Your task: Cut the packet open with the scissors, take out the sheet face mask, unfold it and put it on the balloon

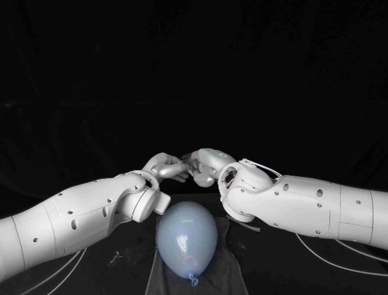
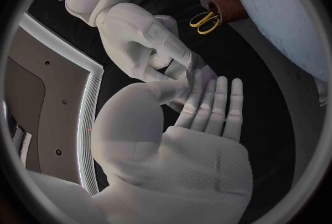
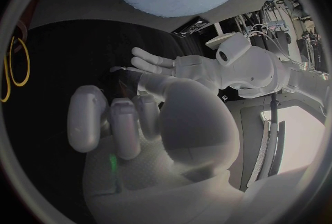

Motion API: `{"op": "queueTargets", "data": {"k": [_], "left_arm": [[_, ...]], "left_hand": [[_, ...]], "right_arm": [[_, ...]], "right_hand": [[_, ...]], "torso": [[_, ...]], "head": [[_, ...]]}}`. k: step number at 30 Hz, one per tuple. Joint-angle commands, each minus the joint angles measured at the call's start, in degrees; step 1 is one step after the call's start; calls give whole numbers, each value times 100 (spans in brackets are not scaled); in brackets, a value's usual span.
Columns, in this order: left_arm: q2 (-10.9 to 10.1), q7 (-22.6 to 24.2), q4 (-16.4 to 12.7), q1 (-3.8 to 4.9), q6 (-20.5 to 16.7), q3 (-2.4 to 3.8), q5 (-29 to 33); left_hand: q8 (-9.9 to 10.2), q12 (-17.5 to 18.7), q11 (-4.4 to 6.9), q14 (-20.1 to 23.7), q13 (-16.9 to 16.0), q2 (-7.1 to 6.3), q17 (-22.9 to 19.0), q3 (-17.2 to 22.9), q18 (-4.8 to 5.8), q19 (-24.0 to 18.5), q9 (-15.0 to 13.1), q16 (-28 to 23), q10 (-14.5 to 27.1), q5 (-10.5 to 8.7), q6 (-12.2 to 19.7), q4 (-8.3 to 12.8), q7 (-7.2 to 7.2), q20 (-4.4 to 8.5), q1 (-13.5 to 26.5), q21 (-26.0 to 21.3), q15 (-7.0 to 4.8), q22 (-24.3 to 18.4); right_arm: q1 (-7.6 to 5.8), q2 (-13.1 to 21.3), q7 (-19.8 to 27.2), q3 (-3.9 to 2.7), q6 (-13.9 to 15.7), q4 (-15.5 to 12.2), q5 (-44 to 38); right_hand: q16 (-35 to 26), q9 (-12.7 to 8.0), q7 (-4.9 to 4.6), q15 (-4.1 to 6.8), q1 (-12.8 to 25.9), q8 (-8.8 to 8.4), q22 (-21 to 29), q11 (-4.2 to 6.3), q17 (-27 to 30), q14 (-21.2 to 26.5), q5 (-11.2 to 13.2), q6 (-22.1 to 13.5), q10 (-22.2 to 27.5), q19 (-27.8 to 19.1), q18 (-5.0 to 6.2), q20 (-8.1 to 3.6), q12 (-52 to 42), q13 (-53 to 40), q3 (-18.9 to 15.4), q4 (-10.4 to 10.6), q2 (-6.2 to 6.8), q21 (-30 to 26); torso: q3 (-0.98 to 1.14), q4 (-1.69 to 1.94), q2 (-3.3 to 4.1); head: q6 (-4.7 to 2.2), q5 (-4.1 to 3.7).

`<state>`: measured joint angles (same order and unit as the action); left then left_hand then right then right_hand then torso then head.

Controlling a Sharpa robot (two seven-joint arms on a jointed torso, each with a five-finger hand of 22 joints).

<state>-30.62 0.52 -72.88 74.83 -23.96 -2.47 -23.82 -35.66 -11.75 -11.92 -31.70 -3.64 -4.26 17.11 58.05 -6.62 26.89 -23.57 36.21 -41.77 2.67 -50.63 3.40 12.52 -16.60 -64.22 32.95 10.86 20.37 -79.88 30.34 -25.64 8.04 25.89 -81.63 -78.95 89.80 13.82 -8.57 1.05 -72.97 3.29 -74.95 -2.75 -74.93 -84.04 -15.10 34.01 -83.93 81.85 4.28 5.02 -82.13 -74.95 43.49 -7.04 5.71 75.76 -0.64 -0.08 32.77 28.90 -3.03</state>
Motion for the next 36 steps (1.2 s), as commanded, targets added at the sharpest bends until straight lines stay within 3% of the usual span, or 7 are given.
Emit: {"op": "queueTargets", "data": {"k": [1,4,12,23,25,36], "left_arm": [[4,107,-17,20,191,17,6],[-1,47,-5,20,223,17,25],[-16,-82,27,21,259,16,125],[-13,-74,55,21,317,15,225],[-11,-48,54,21,334,15,235],[-15,25,27,20,397,14,237]], "left_hand": [[-70,59,-57,235,-3,4,-282,156,165,74,-152,-415,152,17,38,112,59,-8,-19,-415,86,-304],[-106,82,-86,336,-5,5,-481,164,211,159,-153,-720,233,15,77,109,94,-9,-38,-713,139,-530],[-181,177,-168,1342,-3,-7,-1093,211,293,-142,-132,-2085,436,17,125,133,161,-19,-77,-1626,264,-1151],[-206,304,-208,1559,13,-4,-1242,243,285,-34,-95,-2474,814,22,155,176,183,-17,-107,-1862,301,-1342],[-220,346,-221,1634,21,-1,-1281,253,302,-126,-83,-2586,974,24,161,188,187,-20,-113,-1998,317,-1429],[-237,342,-221,1621,19,-3,-1290,277,310,-156,-78,-2619,1007,34,156,211,182,-24,-119,-2070,321,-1478]], "right_arm": [[-8,43,-98,3,-58,-57,6],[-26,93,-156,-1,-17,-130,-72],[-62,228,-341,-9,5,-359,-289],[-78,343,-521,-12,-60,-639,-506],[-79,334,-536,-12,-70,-621,-521],[-82,234,-583,-12,-28,-418,-593]], "right_hand": [[20,32,-11,38,47,14,-442,19,-1507,-596,8,116,-105,2,-54,-42,-44,-880,34,0,-50,33],[20,48,-15,28,56,31,-446,2,-1507,-596,18,177,-117,5,-56,-40,-58,-892,40,2,-59,36],[20,72,-30,-9,63,59,-461,-51,-1507,-596,33,284,-123,14,-63,-22,-63,-896,64,-12,-71,48],[17,67,-88,-78,87,72,-458,-134,-1491,-593,27,338,-124,6,-62,29,-61,-894,102,-23,-93,33],[15,58,-97,-87,90,66,-458,-144,-1485,-591,24,318,-123,5,-62,36,-60,-893,106,-25,-93,32],[10,-45,-150,-139,109,-3,-431,-199,-1462,-586,13,68,-100,-23,-49,90,-27,-866,138,-45,-102,-16]], "torso": [[1,-5,-1],[3,-8,-1],[5,-2,2],[1,-1,-4],[-1,1,-4],[-2,0,3]], "head": [[0,-7],[-7,-9],[-11,-21],[-20,-55],[-18,-56],[1,-81]]}}
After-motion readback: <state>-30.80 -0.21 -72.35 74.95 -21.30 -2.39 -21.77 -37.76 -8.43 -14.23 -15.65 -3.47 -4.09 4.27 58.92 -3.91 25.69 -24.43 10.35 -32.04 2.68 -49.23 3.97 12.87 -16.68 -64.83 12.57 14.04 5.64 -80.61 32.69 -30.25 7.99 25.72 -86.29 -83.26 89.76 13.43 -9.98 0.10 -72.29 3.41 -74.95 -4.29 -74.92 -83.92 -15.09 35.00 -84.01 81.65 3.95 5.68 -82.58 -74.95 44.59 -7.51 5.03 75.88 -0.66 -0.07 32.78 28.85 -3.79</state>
